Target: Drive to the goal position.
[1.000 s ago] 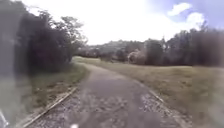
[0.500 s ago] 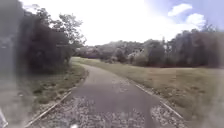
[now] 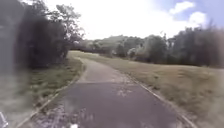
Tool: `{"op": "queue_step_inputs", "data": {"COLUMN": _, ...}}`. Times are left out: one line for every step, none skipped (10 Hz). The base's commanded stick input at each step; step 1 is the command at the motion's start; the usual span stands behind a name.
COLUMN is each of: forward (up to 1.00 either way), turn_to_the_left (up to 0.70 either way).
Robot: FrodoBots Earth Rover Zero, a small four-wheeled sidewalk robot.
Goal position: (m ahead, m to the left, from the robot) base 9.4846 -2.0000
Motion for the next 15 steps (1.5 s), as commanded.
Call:
{"op": "queue_step_inputs", "data": {"forward": 1.00, "turn_to_the_left": 0.25}}
{"op": "queue_step_inputs", "data": {"forward": 1.00, "turn_to_the_left": 0.00}}
{"op": "queue_step_inputs", "data": {"forward": 1.00, "turn_to_the_left": 0.00}}
{"op": "queue_step_inputs", "data": {"forward": 1.00, "turn_to_the_left": 0.00}}
{"op": "queue_step_inputs", "data": {"forward": 1.00, "turn_to_the_left": 0.00}}
{"op": "queue_step_inputs", "data": {"forward": 1.00, "turn_to_the_left": 0.00}}
{"op": "queue_step_inputs", "data": {"forward": 1.00, "turn_to_the_left": 0.34}}
{"op": "queue_step_inputs", "data": {"forward": 1.00, "turn_to_the_left": 0.23}}
{"op": "queue_step_inputs", "data": {"forward": 1.00, "turn_to_the_left": 0.12}}
{"op": "queue_step_inputs", "data": {"forward": 1.00, "turn_to_the_left": 0.00}}
{"op": "queue_step_inputs", "data": {"forward": 1.00, "turn_to_the_left": 0.00}}
{"op": "queue_step_inputs", "data": {"forward": 1.00, "turn_to_the_left": 0.00}}
{"op": "queue_step_inputs", "data": {"forward": 1.00, "turn_to_the_left": 0.00}}
{"op": "queue_step_inputs", "data": {"forward": 1.00, "turn_to_the_left": 0.02}}
{"op": "queue_step_inputs", "data": {"forward": 1.00, "turn_to_the_left": 0.19}}
